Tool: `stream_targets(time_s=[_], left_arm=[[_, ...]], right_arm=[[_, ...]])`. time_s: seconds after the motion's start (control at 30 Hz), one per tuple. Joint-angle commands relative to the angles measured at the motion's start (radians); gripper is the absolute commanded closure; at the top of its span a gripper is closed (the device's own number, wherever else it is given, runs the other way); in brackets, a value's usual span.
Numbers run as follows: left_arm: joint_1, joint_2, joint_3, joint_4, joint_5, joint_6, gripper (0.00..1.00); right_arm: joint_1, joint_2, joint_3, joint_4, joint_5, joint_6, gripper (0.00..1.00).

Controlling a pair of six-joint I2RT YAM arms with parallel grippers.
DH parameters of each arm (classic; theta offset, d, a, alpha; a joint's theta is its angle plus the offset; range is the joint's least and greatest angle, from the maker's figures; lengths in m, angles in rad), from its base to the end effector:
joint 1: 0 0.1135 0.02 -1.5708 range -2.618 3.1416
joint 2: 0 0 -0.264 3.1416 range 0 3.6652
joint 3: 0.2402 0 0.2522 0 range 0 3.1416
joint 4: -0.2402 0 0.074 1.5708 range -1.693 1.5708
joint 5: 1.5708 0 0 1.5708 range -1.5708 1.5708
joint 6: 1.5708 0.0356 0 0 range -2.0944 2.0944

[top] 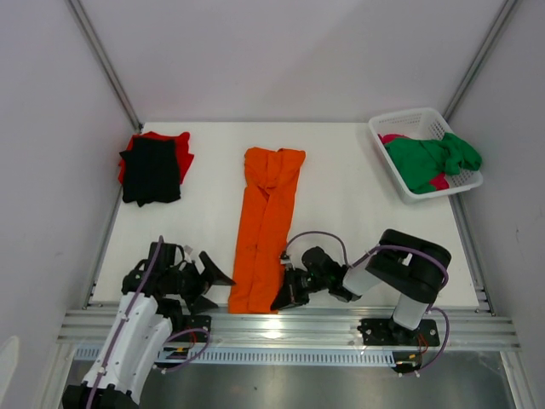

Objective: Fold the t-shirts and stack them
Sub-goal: Grab the bottom of the folded rectangular tshirt with both arms

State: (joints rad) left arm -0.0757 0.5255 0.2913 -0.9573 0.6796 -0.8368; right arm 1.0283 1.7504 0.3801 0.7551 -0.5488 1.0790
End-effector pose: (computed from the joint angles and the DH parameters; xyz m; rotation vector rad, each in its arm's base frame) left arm 0.0795 -0.0285 0.1530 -0.8885 2.7473 -1.1579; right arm 0.1183 0.2322 0.0849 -0.3212 2.6780 1.5728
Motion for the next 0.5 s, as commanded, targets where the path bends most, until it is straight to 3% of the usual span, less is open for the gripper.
stream_targets(time_s=[0.0, 0.27, 0.47], left_arm=[[-0.006, 0.079, 0.118, -0.119, -0.127, 0.076, 0.03], [-0.013, 0.179, 0.121, -0.094, -0.115, 0.067, 0.04], [-0.027, 0.275, 0.075, 0.047, -0.042, 0.036, 0.05]], right_arm=[[-0.001, 0.004, 0.046, -0.033, 0.026, -0.042, 1.00], [-0.017, -0.012, 0.063, -0.076, 0.026, -0.068, 1.00], [-0.033, -0.034, 0.063, -0.105, 0.024, -0.079, 1.00]])
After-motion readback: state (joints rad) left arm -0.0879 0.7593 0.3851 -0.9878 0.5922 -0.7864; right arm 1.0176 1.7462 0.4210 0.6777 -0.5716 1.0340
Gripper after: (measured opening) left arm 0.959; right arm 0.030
